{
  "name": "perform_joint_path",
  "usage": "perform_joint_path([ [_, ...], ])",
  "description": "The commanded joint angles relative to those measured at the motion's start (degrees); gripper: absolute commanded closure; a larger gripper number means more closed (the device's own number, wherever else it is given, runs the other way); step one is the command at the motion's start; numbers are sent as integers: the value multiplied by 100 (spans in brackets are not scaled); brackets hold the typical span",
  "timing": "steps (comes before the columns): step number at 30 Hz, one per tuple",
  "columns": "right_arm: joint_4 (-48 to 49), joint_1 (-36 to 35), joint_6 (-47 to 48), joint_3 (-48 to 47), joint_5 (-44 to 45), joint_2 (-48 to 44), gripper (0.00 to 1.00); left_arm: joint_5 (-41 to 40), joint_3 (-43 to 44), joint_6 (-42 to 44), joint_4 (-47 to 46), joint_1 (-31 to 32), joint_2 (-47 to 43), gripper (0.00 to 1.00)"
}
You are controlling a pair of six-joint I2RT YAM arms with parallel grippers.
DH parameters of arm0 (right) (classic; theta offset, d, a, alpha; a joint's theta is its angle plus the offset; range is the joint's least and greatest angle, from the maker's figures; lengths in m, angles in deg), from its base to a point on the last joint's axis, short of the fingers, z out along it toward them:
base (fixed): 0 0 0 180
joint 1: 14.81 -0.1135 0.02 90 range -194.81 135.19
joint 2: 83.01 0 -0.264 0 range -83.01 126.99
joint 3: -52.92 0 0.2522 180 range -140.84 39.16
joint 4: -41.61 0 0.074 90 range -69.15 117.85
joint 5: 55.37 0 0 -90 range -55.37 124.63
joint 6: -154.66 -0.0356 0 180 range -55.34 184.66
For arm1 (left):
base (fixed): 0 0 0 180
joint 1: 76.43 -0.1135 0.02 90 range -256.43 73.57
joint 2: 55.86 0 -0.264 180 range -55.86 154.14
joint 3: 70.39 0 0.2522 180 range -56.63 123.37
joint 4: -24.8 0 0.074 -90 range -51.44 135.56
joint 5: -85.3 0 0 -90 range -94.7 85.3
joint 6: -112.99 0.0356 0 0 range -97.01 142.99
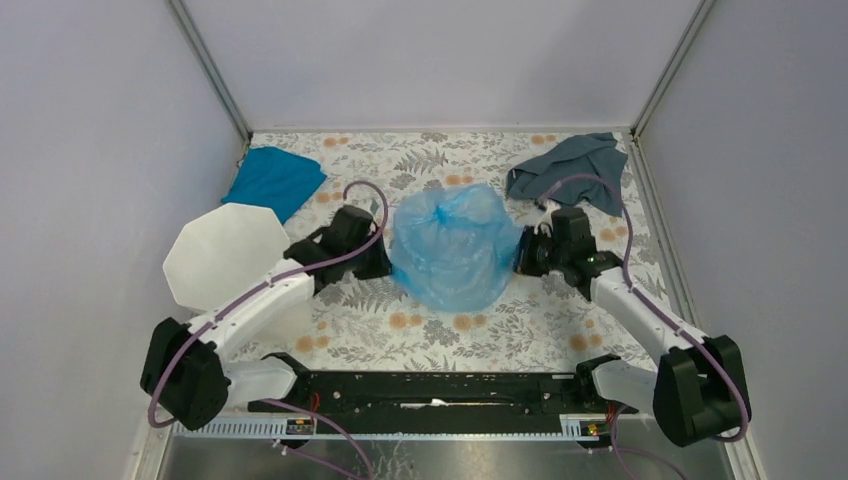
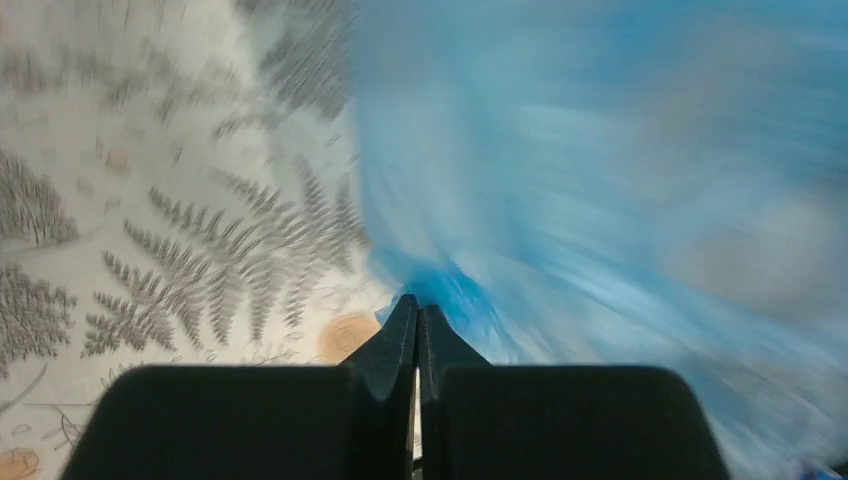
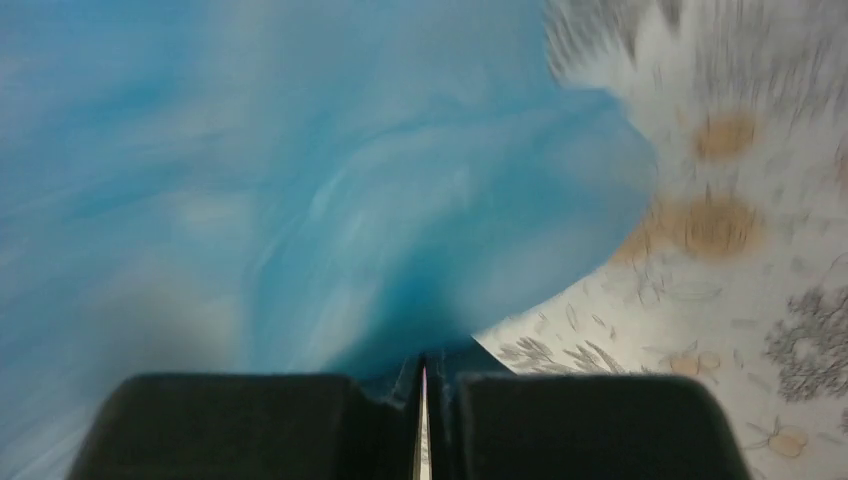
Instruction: Put the trash bags into the trash bin
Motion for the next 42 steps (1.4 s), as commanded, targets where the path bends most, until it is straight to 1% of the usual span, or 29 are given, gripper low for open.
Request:
perform_joint_path([
  [1,-184,-15,467,-2437,13,-493,100,225,2666,512,-360,3,-401,100],
  [3,-573,-18,557,-3537,67,-442,100,336,3916,681,-37,6,-212,100],
  [4,-602,-15,544,-4087,51,-452,100,361,4524,705,-14,4,-171,100],
  [5,-595,-18,498,-4370,53,-476,100,339,4814,697,-19,6,-175,100],
  [7,-563,-19,425,-4636,109,-514,100,179,4912,666,-150,4,-276,100],
  [9,-512,-19,426,-4427,212,-540,100,-159,4454,565,-225,4,-441,100],
  [11,-469,-19,438,-3823,256,-567,100,-557,3738,415,-59,1,-543,100],
  [13,-349,-19,408,-2906,195,-644,100,-610,2828,282,110,3,-583,100],
  [14,-184,-19,348,-2302,149,-703,100,-565,2295,190,139,1,-621,100],
  [17,369,-19,150,-680,-22,-765,100,-453,848,-89,-4,1,-797,100],
  [19,279,-19,165,-250,82,-720,100,-452,358,-138,-21,-2,-892,100],
  [21,30,-19,254,-451,147,-793,100,-451,600,26,133,-14,-930,100],
  [24,-507,-19,506,-1501,182,-921,100,-488,1775,475,525,-16,-883,100],
  [28,-1611,-19,867,-3140,361,-887,100,-707,3519,912,1201,-14,-637,100],
  [29,-1806,-17,897,-3425,420,-912,100,-702,3861,954,1341,-16,-604,100],
  [31,-2025,-19,864,-3744,514,-1078,100,-670,4203,998,1497,-17,-703,100],
  [34,-2118,-18,757,-3650,592,-1373,100,-799,3983,879,1496,-14,-1034,100],
  [37,-2118,-17,750,-3073,517,-1479,100,-754,3368,786,1526,-14,-1210,100],
  [40,-2143,-19,685,-2565,308,-1411,100,-463,2751,737,1497,-15,-1256,100],
  [42,-2024,-18,606,-2449,88,-1443,100,-219,2661,726,1490,-15,-1268,100],
])
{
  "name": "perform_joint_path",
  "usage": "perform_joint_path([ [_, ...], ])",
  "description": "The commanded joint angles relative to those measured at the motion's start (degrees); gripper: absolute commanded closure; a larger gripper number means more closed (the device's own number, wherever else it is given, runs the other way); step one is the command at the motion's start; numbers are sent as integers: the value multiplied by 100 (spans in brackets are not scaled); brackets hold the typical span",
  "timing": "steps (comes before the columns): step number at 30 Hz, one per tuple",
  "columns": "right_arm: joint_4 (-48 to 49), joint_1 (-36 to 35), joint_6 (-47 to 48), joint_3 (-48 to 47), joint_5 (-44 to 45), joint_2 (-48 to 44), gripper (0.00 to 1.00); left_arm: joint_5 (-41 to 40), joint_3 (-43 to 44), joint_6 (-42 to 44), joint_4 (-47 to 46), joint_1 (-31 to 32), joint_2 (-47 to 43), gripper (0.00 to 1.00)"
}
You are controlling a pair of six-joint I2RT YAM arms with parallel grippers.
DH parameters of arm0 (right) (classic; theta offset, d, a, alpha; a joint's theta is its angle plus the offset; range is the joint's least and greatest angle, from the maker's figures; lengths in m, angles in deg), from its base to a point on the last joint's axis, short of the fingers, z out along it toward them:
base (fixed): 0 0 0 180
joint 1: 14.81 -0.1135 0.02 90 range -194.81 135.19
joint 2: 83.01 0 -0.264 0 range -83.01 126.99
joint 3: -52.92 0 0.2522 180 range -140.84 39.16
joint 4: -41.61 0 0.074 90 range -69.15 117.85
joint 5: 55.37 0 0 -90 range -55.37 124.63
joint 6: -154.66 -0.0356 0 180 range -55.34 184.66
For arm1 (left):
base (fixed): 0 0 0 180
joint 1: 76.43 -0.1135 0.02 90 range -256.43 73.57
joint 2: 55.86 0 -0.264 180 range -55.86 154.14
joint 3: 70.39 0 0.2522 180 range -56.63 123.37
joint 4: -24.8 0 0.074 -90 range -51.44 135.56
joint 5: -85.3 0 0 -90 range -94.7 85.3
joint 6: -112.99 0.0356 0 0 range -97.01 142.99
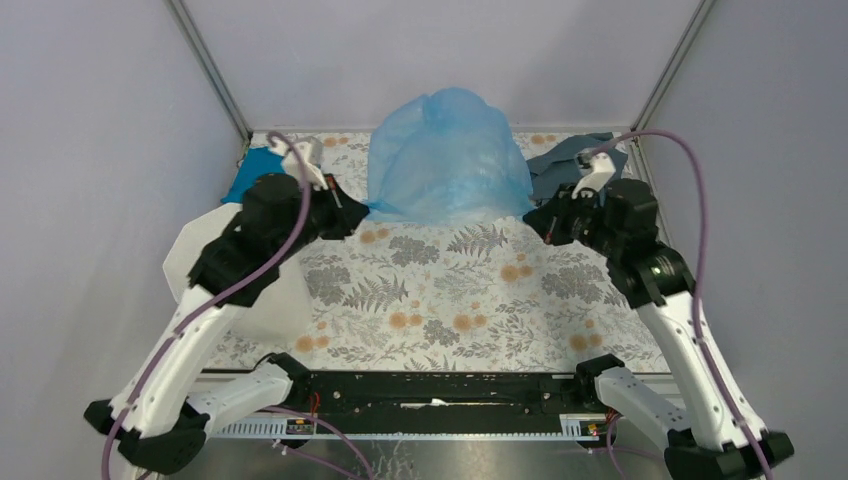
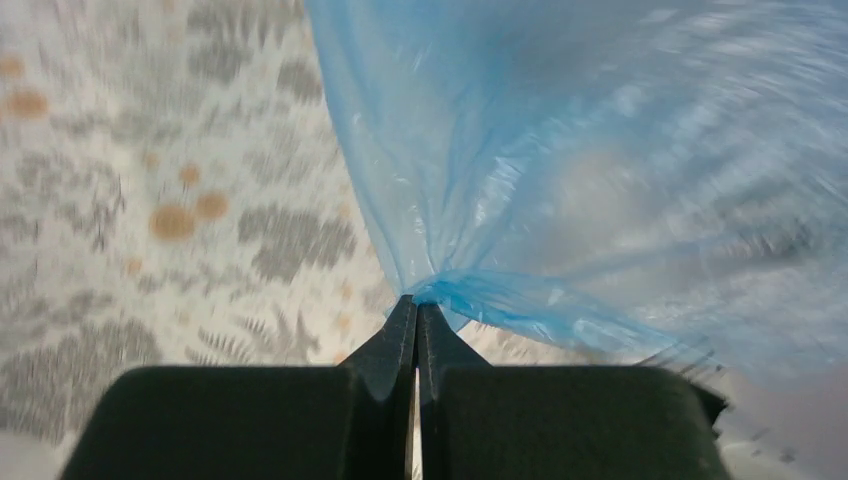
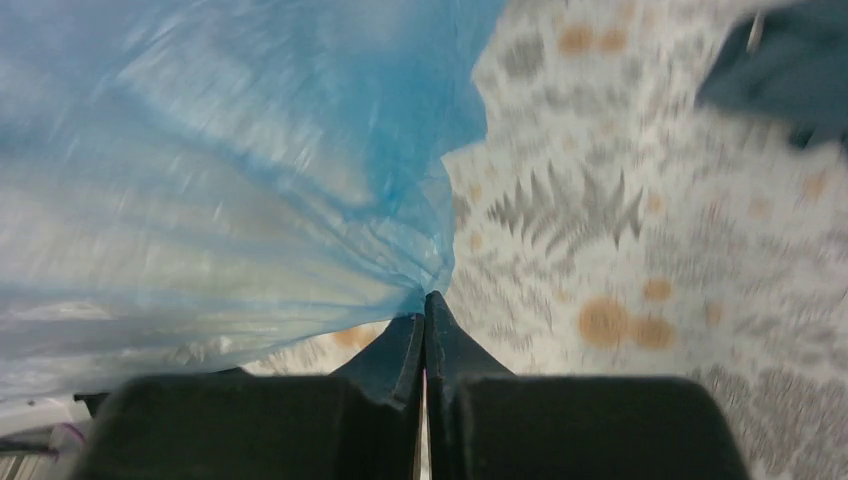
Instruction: Put the trash bags into the trash bin
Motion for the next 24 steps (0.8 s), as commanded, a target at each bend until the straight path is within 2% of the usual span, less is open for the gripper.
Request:
perform_joint_path([
  [1,-321,-15,-110,254,-388,217,100,490,-276,-7,278,-18,235,100],
  [6,-344,-7,-368,-1206,-1251,414,100,1329,1229,46,184,-14,405,100],
  [9,18,-15,-677,-1636,-1576,363,100,1364,1585,-97,-44,-18,353,100],
  [12,73,-15,-704,-1737,-1592,341,100,1239,1522,-235,-188,-14,250,100],
  [16,281,-15,-857,-1600,-2021,454,100,1818,1358,-479,-610,-15,287,100],
  [22,2155,-79,-2262,-694,-3112,604,100,2868,631,-1306,-1925,-13,526,100],
  [24,2118,-181,-2187,-669,-3033,696,100,2909,428,-1487,-2215,-1,626,100],
])
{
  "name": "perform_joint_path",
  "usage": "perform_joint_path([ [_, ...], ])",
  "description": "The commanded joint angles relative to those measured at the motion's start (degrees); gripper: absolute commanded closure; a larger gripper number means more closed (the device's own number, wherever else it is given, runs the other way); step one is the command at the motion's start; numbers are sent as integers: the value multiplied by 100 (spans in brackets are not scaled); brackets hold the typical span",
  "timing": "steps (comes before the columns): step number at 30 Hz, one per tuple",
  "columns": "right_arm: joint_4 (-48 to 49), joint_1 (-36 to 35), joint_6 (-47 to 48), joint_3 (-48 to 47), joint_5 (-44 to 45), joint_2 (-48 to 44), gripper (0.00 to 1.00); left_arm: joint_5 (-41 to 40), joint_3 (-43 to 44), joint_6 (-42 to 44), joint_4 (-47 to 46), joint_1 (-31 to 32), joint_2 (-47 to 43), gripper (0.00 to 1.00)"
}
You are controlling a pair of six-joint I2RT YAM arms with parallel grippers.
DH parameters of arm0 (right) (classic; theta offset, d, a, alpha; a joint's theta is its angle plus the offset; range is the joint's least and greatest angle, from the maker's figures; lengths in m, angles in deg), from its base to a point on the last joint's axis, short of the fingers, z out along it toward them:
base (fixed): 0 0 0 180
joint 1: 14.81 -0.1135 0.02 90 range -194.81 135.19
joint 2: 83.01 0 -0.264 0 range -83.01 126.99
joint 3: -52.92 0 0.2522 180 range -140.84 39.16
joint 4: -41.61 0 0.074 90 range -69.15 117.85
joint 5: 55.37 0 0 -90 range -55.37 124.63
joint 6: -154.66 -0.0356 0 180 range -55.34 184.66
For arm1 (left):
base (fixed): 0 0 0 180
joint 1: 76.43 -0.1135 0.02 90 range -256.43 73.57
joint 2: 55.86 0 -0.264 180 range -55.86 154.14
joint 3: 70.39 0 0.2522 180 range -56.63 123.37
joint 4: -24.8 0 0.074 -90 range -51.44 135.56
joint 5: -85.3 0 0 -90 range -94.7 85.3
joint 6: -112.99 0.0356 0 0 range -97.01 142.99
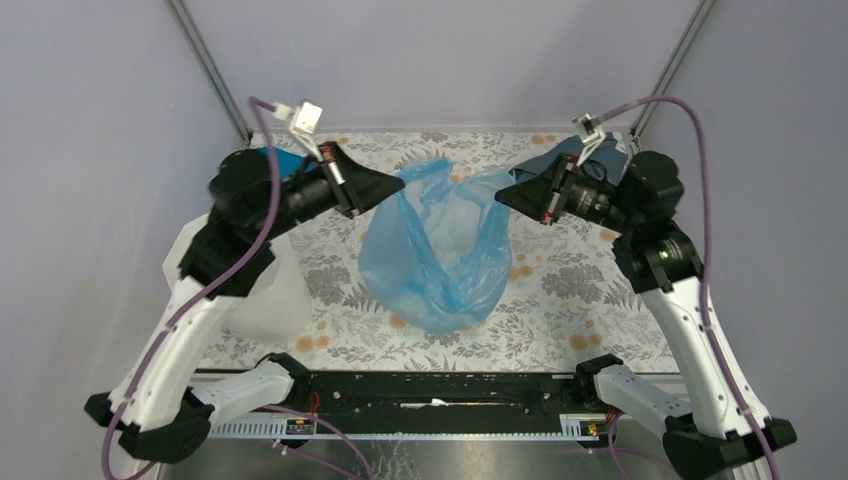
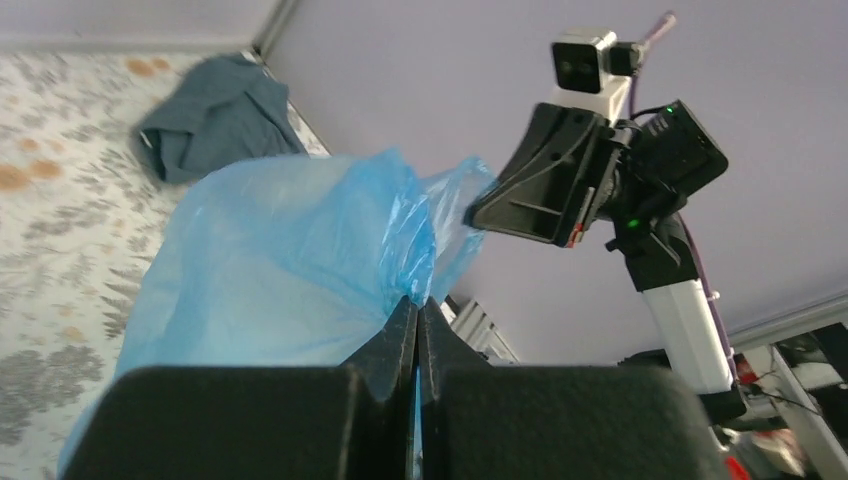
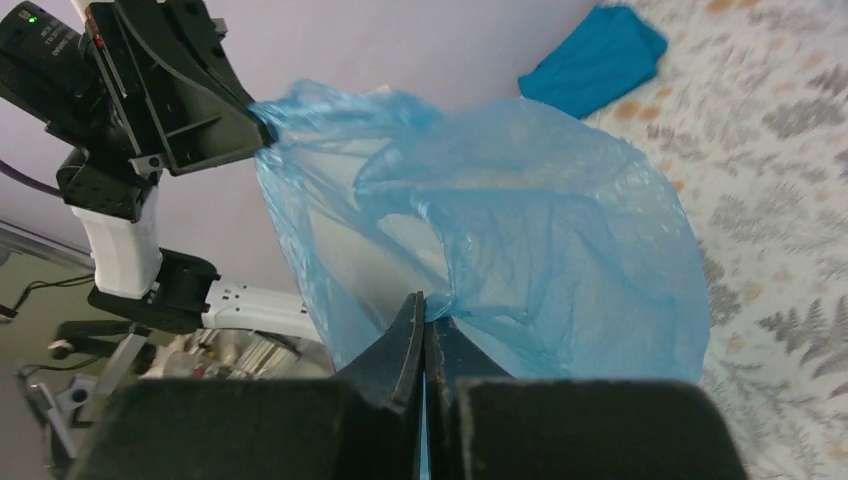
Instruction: Put the trash bags into the trash bin
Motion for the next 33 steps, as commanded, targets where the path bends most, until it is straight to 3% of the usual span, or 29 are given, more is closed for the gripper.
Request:
perform_joint_path([
  [1,811,-198,-483,197,-463,254,100,624,-457,-678,-1125,6,354,100],
  [18,1680,-1049,-214,1111,508,918,96,138,-1129,-1227,-1847,384,1576,100],
  [25,2385,-1158,-493,1698,846,913,68,2,-1404,-1614,-1975,385,1813,100],
  [33,1700,-1630,206,1577,2039,952,34,69,-1456,-1703,-2069,389,1878,100],
])
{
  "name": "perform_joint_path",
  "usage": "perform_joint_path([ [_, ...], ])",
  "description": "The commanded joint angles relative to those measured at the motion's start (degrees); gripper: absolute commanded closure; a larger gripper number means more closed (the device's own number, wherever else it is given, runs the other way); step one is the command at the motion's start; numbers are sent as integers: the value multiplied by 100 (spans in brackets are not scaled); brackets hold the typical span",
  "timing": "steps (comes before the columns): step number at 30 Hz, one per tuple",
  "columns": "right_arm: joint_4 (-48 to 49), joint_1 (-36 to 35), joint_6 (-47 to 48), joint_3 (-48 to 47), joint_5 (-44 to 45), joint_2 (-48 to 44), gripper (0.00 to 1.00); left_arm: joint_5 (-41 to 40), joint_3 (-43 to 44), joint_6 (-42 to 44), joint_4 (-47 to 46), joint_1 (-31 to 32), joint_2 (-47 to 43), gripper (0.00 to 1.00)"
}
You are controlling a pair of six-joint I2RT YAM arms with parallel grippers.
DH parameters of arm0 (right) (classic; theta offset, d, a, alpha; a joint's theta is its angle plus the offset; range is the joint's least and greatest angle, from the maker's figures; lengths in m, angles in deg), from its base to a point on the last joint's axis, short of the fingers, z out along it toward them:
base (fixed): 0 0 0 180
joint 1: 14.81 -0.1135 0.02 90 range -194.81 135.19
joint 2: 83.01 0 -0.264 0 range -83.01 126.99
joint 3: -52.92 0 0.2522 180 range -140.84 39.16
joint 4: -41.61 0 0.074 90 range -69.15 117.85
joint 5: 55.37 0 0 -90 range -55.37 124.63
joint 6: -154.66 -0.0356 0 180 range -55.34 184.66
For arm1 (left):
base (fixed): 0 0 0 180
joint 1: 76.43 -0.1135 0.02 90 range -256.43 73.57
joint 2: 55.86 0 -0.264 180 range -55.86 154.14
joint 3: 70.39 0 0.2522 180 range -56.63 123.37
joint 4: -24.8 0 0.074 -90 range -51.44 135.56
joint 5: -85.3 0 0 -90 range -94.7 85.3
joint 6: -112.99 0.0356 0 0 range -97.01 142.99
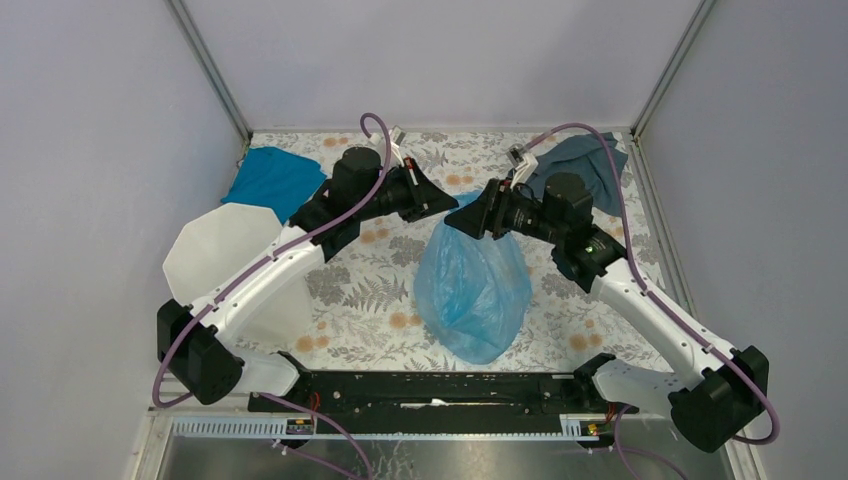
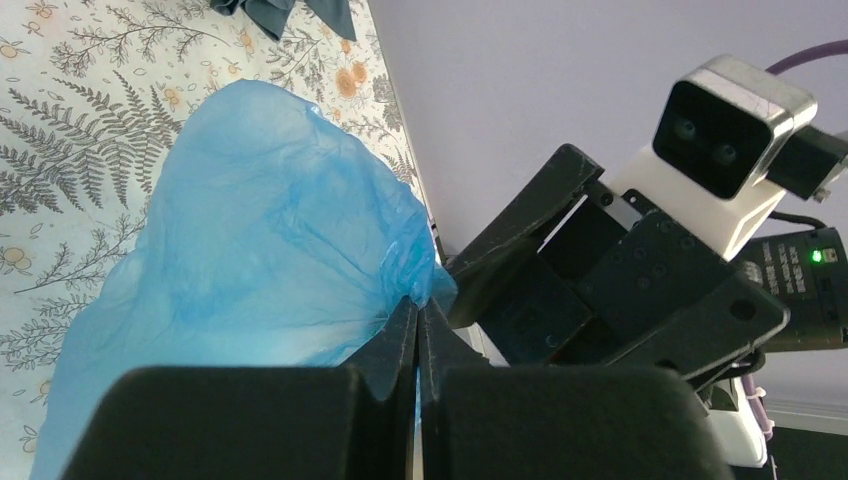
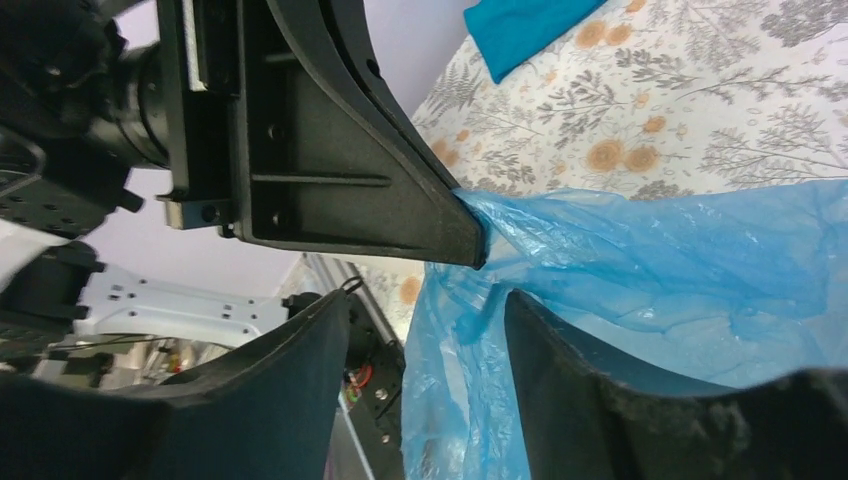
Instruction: Put the trash bags into the trash bin
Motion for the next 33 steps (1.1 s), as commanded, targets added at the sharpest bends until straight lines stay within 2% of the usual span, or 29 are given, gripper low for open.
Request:
perform_joint_path([
  [1,-259,-410,548,-246,1018,21,32,-5,13,-101,-430,13,-68,100],
  [6,-879,-1173,1043,-566,2397,202,28,7,62,-75,-404,14,-34,100],
  [8,-1050,-1454,1154,-696,3023,278,33,39,60,-66,-404,14,-33,100],
  [10,-1182,-1630,1216,-801,3544,324,52,48,67,35,-350,10,-54,100],
  [13,-1176,-1689,1215,-779,3897,246,87,-90,226,454,40,14,-170,100],
  [14,-1184,-1689,1239,-747,4057,195,96,-249,325,687,353,10,-245,92],
  [15,-1190,-1690,1264,-702,4217,127,100,-512,442,964,699,14,-340,79],
  [16,-1219,-1685,1305,-654,4388,79,100,-816,538,1211,1107,14,-484,62],
  [17,-1279,-1689,1347,-620,4582,39,100,-1181,601,1454,1448,10,-657,37],
  [18,-1343,-1690,1393,-587,4764,-3,100,-1529,659,1656,1774,14,-849,20],
  [19,-1387,-1688,1457,-558,4953,-45,100,-1873,742,1856,2248,12,-1035,7],
  [20,-1411,-1685,1520,-517,5116,-103,100,-2246,884,2040,2634,13,-1190,2],
  [23,-1391,-1688,1666,-331,5470,-293,100,-3774,1440,2277,3931,7,-1541,1],
  [26,-1332,-1679,1751,-245,5539,-466,100,-4948,1747,2179,4964,1,-1748,1],
  [33,-1371,-1682,1749,-217,5237,-672,100,-6616,1486,1100,6210,5,-1931,1],
])
